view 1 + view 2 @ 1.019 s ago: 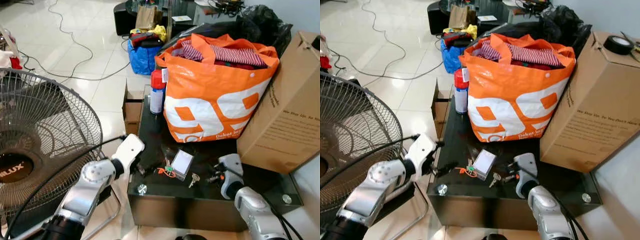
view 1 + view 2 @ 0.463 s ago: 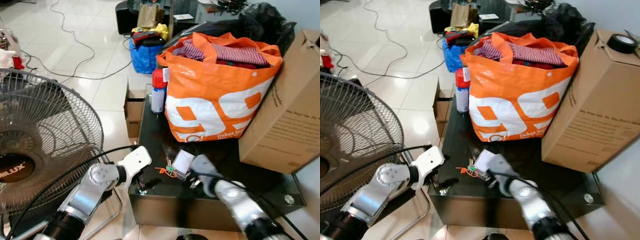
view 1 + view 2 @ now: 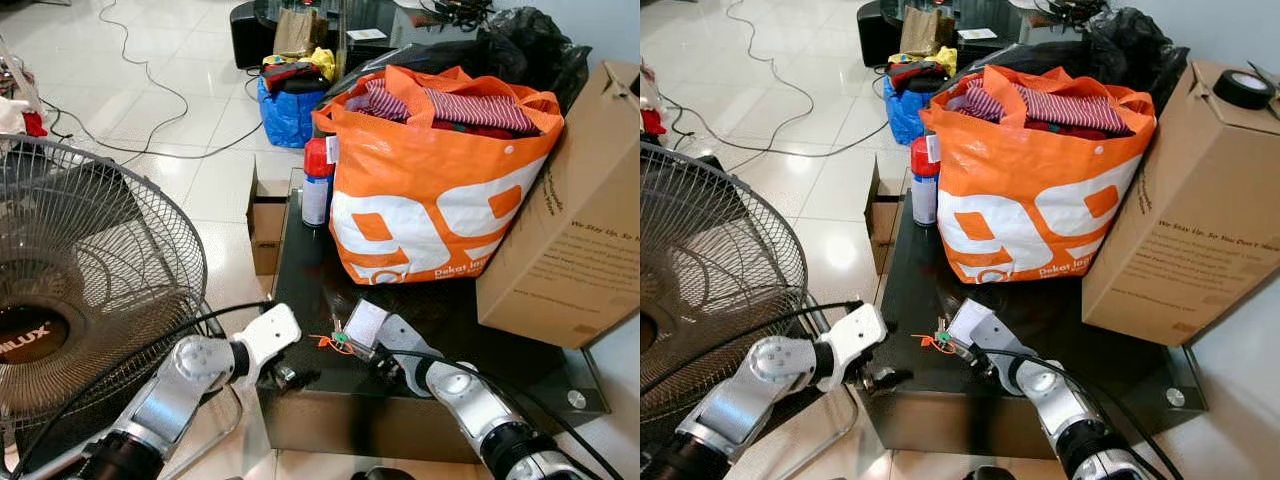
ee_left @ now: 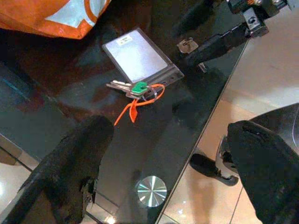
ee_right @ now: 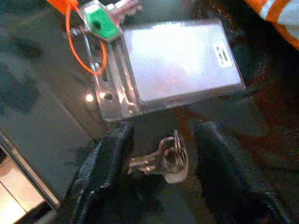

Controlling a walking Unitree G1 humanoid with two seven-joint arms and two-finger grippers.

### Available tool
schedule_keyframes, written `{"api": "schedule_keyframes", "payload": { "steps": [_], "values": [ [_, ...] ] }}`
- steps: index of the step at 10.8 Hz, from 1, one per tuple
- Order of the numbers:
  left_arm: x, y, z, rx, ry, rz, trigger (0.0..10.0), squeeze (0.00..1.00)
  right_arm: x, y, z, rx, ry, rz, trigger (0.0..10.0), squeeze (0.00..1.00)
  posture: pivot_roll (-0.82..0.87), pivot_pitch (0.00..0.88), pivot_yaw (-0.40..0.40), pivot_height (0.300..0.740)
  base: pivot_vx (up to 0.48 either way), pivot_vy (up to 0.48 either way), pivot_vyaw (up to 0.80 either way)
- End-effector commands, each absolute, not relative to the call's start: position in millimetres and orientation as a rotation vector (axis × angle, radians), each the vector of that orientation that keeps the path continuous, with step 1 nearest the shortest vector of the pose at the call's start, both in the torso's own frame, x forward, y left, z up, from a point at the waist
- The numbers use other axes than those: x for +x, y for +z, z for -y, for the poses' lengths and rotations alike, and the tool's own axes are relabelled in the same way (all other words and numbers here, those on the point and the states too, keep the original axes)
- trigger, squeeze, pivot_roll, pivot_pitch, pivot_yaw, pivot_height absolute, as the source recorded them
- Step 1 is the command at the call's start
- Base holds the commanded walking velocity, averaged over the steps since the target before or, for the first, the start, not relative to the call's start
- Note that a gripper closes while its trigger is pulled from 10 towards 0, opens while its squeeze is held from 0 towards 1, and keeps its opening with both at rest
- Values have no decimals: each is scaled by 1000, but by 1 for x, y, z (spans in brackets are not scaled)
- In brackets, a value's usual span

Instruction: Hang keys on a hook

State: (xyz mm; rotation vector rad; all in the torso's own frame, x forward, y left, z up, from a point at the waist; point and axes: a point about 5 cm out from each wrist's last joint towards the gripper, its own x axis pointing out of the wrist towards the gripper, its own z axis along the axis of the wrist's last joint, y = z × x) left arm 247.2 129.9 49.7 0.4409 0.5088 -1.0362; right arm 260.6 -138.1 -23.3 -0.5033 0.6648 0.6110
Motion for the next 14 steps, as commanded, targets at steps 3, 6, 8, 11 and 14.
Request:
{"api": "schedule_keyframes", "payload": {
  "steps": [3,6,8,11,14],
  "values": [
    [245,53,-128,456,-1057,-498,10000,0,267,-21,142,-542,585,-657,10000,0,-130,0,-55,740,0,0,0],
    [245,54,-128,461,-1065,-497,10000,0,266,-24,144,-516,591,-680,0,0,-130,0,-49,740,0,0,0],
    [245,55,-128,465,-1073,-494,10000,0,261,-28,145,-506,604,-695,0,0,-129,0,-48,740,0,0,0],
    [245,55,-127,466,-1075,-494,10000,0,259,-30,145,-496,611,-704,0,0,-128,0,-48,740,0,0,0],
    [246,55,-127,466,-1077,-495,10000,0,256,-32,145,-491,621,-712,0,0,-129,0,-48,740,0,0,0]
  ]
}}
